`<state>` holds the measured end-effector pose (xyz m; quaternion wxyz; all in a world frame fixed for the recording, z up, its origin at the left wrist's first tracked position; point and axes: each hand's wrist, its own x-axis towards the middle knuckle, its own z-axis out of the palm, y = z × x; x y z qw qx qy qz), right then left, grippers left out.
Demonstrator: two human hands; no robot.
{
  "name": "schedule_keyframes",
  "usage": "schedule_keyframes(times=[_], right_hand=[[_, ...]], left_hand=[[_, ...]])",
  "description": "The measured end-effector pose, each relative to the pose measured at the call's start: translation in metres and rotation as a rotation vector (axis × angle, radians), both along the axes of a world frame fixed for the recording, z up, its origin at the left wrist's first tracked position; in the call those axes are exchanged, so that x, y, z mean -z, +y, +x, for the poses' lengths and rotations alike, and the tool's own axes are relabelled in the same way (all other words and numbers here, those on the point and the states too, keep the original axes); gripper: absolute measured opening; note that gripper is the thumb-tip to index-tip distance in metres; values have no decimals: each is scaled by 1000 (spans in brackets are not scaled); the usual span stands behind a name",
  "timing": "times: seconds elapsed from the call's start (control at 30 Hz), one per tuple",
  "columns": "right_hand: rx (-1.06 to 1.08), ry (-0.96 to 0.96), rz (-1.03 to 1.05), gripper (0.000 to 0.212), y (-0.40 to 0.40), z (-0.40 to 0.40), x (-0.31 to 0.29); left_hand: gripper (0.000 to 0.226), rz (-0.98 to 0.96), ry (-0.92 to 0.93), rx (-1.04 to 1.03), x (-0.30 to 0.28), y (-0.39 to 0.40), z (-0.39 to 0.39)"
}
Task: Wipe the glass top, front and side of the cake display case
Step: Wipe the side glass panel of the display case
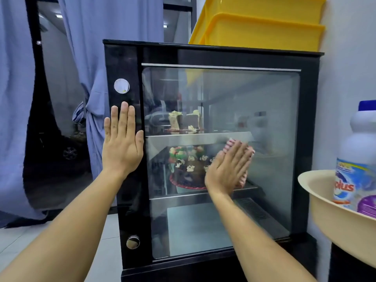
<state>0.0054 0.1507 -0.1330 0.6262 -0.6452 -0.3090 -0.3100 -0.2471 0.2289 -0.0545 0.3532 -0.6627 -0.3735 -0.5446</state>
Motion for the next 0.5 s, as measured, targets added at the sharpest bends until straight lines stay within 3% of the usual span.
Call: schedule_keyframes(times=[0.07, 0.1, 0.13, 0.17, 0.27, 0.33, 0.4, 0.5], right_hand=[[-27, -522, -141, 61, -1, 14, -23], [-27, -663, -152, 60, -3, 32, -42], [-12, -676, -140, 60, -6, 51, -57], [8, -572, -103, 60, -7, 70, -68], [26, 64, 48, 66, -11, 98, -54], [63, 251, 98, 68, -12, 79, -27], [61, 80, 36, 65, -12, 61, -4], [9, -512, -137, 62, -11, 70, -19]], left_hand=[[66, 5, 4, -7, 0, 0, 0], [66, 7, 5, -8, 0, 1, -1], [66, 9, 6, -9, 1, 1, -1], [66, 11, 5, -8, 1, 1, -1], [66, 4, -7, -5, 1, 1, 0], [66, 5, -15, 2, 2, 0, 2], [66, 13, -22, 7, 2, -1, 2], [66, 14, -19, 20, 1, -1, 1]])
